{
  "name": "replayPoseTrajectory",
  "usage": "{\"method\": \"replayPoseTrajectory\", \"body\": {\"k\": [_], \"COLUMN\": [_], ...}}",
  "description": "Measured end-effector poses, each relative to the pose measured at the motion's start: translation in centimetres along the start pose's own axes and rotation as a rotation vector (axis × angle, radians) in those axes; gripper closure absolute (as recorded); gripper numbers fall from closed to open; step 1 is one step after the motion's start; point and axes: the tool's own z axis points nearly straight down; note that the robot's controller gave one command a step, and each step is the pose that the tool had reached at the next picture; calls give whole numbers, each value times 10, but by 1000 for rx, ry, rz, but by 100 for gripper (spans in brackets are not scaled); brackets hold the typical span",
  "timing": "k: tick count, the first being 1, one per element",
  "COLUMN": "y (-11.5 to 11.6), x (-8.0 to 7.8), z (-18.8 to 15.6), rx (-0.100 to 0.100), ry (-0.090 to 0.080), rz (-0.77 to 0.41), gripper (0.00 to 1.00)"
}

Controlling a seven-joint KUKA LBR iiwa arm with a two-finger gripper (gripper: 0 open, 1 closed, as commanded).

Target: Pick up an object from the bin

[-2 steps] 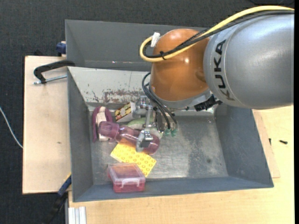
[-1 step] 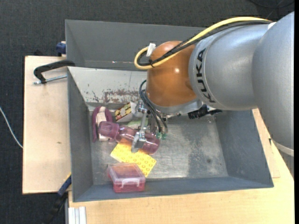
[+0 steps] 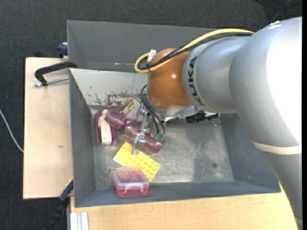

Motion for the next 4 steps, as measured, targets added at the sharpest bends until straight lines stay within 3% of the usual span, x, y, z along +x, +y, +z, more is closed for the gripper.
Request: {"method": "replayPoseTrajectory", "body": {"k": [1, 2, 3, 4], "y": [1, 25, 36, 36], "x": [2, 9, 21, 21], "z": [-2, -2, -2, -2], "rx": [0, 14, 2, 2], "ry": [0, -7, -5, -5], "rz": [-2, 56, 33, 33], "gripper": [0, 0, 100, 100]}}
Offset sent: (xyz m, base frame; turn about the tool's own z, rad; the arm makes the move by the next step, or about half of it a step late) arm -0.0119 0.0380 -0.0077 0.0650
